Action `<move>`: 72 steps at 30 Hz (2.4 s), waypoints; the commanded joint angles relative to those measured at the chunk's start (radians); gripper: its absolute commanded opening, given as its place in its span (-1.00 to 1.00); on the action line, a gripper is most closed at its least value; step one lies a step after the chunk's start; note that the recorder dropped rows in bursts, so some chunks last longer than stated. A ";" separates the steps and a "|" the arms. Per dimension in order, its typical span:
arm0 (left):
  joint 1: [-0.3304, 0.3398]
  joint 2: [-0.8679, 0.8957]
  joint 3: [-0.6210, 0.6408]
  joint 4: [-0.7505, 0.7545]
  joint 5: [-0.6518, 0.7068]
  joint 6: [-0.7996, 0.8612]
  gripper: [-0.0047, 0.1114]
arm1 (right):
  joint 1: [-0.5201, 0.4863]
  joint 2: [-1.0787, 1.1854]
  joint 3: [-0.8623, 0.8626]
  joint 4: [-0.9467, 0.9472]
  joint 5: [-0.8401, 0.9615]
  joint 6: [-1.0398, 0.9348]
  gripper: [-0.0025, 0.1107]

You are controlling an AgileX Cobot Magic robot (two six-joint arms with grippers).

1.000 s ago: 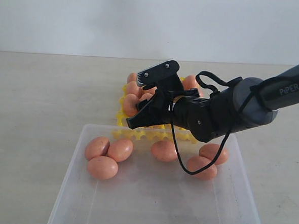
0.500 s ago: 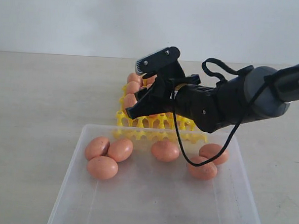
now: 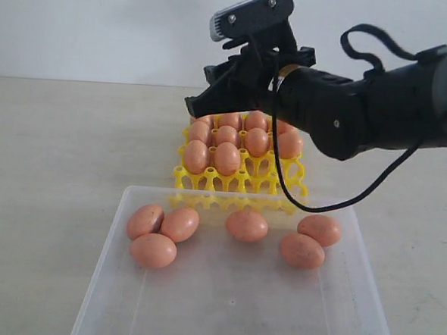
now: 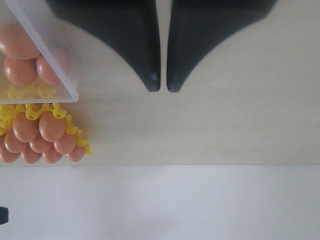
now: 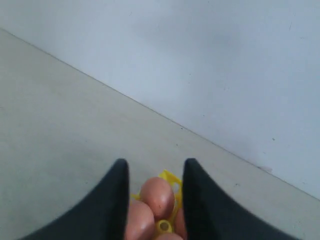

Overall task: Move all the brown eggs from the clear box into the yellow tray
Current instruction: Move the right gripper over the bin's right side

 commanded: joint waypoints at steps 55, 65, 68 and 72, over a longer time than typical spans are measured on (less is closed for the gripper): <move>-0.009 -0.002 0.004 -0.001 -0.001 0.003 -0.85 | 0.019 -0.345 -0.001 0.146 1.354 -0.735 0.04; -0.009 -0.002 0.004 -0.001 -0.001 0.003 -0.85 | 0.019 -0.068 -0.001 0.037 1.219 -0.743 0.05; -0.009 -0.002 0.004 -0.001 -0.001 0.003 -0.85 | 0.019 0.003 -0.001 0.001 1.188 -0.727 0.05; -0.009 -0.002 0.004 -0.001 -0.001 0.003 -0.85 | 0.019 0.063 -0.001 -0.062 1.107 -0.600 0.05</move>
